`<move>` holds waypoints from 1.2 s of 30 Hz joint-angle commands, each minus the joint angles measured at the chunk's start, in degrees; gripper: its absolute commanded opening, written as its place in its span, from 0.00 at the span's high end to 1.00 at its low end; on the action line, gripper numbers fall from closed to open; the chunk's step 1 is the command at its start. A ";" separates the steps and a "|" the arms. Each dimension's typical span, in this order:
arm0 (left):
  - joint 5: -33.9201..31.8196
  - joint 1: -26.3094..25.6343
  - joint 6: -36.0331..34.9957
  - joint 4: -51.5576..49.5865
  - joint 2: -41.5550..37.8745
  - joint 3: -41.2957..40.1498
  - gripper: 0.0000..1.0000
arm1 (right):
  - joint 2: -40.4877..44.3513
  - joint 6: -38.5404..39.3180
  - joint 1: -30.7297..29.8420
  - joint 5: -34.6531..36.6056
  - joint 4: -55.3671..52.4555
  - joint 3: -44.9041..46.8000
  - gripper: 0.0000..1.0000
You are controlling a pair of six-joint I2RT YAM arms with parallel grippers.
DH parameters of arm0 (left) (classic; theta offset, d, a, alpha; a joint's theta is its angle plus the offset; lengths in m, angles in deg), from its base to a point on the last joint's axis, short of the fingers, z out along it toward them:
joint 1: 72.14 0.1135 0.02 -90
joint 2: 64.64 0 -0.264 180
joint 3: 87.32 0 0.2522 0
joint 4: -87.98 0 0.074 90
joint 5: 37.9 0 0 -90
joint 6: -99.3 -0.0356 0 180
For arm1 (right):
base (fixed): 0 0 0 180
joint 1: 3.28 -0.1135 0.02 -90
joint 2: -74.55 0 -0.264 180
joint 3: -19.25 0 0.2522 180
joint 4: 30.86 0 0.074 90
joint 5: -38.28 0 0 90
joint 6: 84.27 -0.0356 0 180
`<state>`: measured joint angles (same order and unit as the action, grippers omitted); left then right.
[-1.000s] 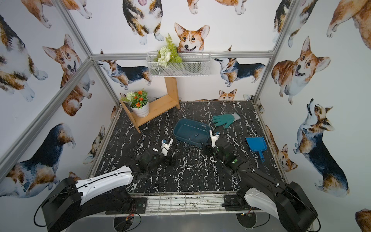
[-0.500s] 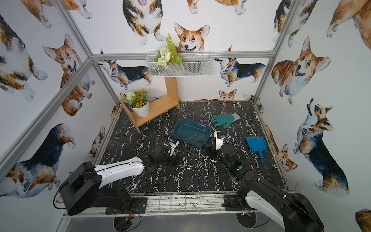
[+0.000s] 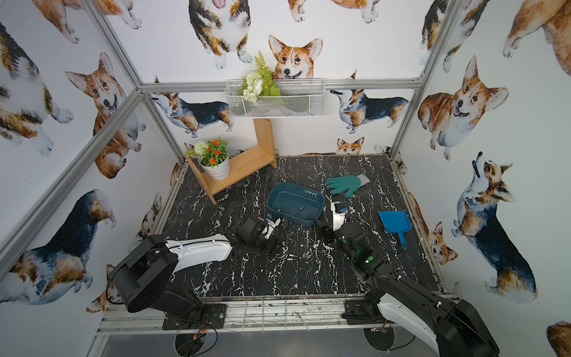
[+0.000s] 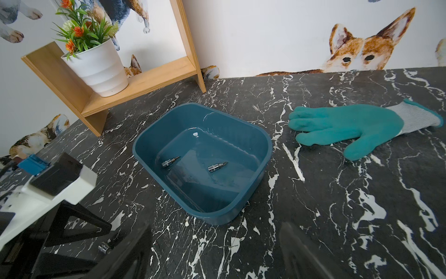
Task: Put the bit on the desktop into the storage box
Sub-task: Pick up the screwdriver bit from the center of the board.
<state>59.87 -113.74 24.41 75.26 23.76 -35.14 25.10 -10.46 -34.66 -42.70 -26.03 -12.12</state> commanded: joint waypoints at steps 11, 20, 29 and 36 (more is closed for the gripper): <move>2.21 0.22 0.16 -0.92 0.74 -0.43 0.38 | -0.21 0.19 0.07 0.21 1.89 0.12 0.12; 2.01 0.21 1.24 -1.22 -0.68 -1.93 0.40 | -0.18 0.17 0.09 0.21 1.98 0.20 0.12; -0.11 0.21 2.19 -1.62 -1.21 -2.29 0.51 | -0.21 0.19 0.08 0.19 1.92 0.20 0.12; -1.77 0.24 2.49 -2.00 -1.47 -2.29 0.55 | -0.21 0.19 0.04 0.12 1.95 0.20 0.12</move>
<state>59.70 -113.54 26.44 74.19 22.67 -37.31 24.90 -10.44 -34.66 -42.70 -25.99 -12.03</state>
